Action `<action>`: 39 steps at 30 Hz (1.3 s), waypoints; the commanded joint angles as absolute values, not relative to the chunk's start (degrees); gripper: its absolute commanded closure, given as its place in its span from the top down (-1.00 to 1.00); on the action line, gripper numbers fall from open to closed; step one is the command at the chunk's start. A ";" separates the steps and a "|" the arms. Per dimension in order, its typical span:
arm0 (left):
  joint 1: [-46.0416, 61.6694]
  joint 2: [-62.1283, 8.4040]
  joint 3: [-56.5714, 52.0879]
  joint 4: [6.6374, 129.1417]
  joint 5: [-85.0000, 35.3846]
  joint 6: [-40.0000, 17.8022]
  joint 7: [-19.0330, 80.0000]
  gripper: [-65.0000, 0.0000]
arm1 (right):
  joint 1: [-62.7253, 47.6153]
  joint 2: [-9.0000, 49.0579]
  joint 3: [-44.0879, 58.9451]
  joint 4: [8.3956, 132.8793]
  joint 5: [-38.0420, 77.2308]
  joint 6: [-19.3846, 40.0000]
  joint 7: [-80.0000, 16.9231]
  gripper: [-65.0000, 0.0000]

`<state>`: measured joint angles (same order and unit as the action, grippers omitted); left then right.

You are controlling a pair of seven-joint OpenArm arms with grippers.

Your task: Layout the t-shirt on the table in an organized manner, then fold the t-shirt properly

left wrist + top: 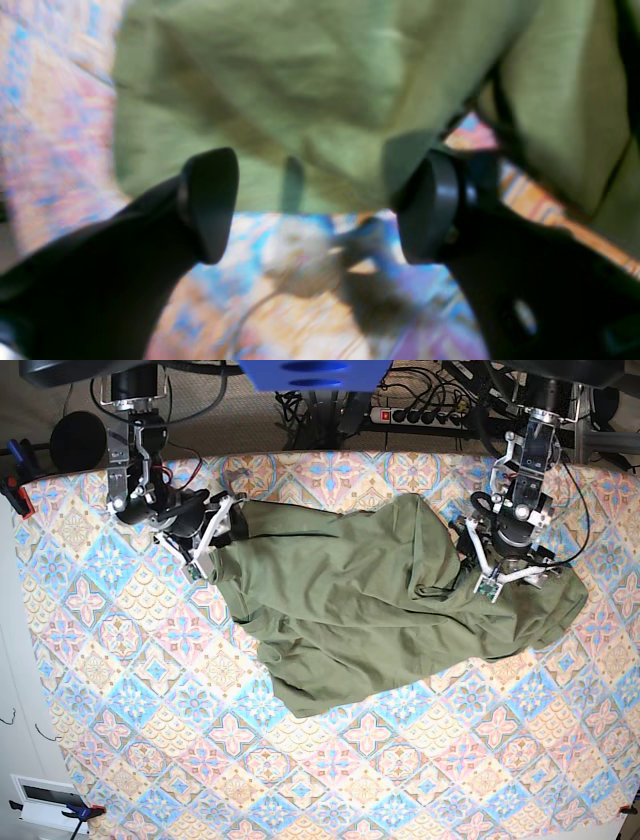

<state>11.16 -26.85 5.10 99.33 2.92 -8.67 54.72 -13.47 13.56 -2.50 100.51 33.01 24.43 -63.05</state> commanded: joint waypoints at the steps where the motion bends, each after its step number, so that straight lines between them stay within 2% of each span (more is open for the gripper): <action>1: 9.89 -27.30 4.97 98.59 3.03 -8.22 52.88 0.19 | -12.97 14.11 -2.24 101.67 33.71 24.84 -62.20 -0.38; 3: 8.48 -27.21 5.14 96.31 2.77 -8.22 51.74 -0.27 | -12.97 14.11 -2.24 101.67 33.71 24.84 -62.20 -0.38; 5: 7.60 -27.21 5.14 96.92 2.51 -8.31 51.12 -0.86 | -12.97 14.11 -2.24 101.67 33.71 24.84 -62.20 -0.38; 6: 7.52 -27.30 4.79 98.33 2.51 -8.31 51.21 -1.00 | -12.97 14.11 -2.24 101.67 33.71 24.84 -62.20 -0.38; 10: 7.78 -29.93 2.42 106.24 2.51 -8.31 51.65 -1.00 | -12.97 14.11 -2.24 101.67 33.71 24.84 -62.11 -0.38; 14: 3.21 -32.48 0.22 106.95 2.42 -8.31 51.47 -1.00 | -12.97 14.11 -2.24 101.67 33.71 24.84 -62.11 -0.38; 24: -15.34 -29.58 2.33 89.45 0.13 -8.31 51.12 -1.00 | -12.97 14.11 -2.24 101.67 33.71 24.84 -62.11 -0.38; 30: -21.14 -26.68 11.21 80.66 0.31 -8.04 51.12 -0.98 | -12.97 14.02 -2.24 101.58 33.71 24.84 -62.11 -0.38; 32: -22.64 -25.63 13.14 78.11 0.31 -7.96 51.03 -0.84 | -12.97 14.02 -2.24 101.67 33.71 24.84 -62.11 -0.38; 36: -24.40 -23.87 14.02 72.57 0.40 -7.87 46.73 -0.31 | -12.97 14.02 -2.24 101.67 33.71 24.84 -62.11 -0.38; 39: -24.40 -23.87 13.85 71.96 0.40 -7.87 44.97 -0.04 | -12.97 14.02 -2.24 101.67 33.71 24.84 -62.11 -0.38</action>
<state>-22.83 -23.20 14.33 71.07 -0.03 -8.36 46.19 -13.50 13.50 -2.50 100.60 32.99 24.64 -63.00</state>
